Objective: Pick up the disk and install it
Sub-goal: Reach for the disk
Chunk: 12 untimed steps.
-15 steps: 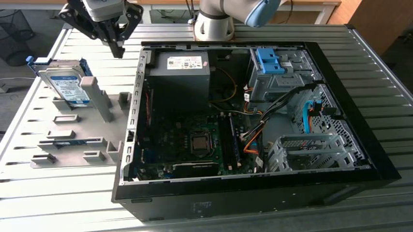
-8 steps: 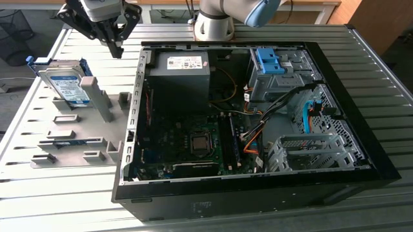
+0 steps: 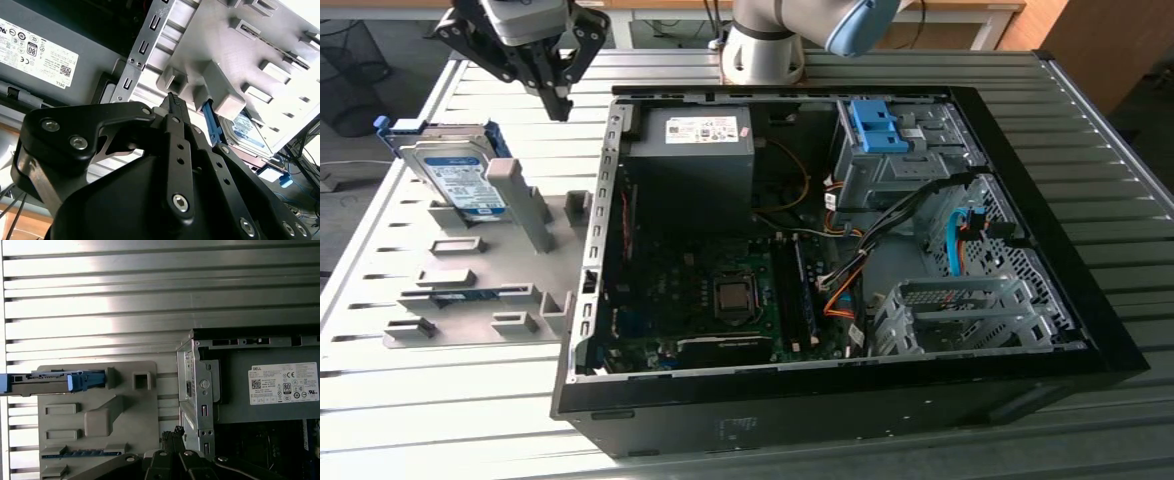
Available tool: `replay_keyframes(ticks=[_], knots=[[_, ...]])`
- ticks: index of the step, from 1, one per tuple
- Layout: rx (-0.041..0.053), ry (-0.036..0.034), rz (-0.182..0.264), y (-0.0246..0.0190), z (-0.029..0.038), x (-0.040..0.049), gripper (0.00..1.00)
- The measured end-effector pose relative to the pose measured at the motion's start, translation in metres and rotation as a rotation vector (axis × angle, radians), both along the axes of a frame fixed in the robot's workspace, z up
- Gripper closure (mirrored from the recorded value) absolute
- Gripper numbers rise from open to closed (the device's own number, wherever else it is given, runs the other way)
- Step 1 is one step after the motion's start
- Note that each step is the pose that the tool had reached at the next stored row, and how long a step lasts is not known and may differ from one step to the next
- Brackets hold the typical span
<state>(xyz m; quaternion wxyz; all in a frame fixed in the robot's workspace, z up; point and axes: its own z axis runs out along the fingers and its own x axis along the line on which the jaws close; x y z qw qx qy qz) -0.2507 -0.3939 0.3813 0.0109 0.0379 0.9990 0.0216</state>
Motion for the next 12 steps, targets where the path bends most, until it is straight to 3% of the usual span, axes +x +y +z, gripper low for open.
replay_keyframes(ticks=[12], knots=[[-0.0001, 0.0002, 0.0, 0.0, -0.0004, -0.0041, 0.89]])
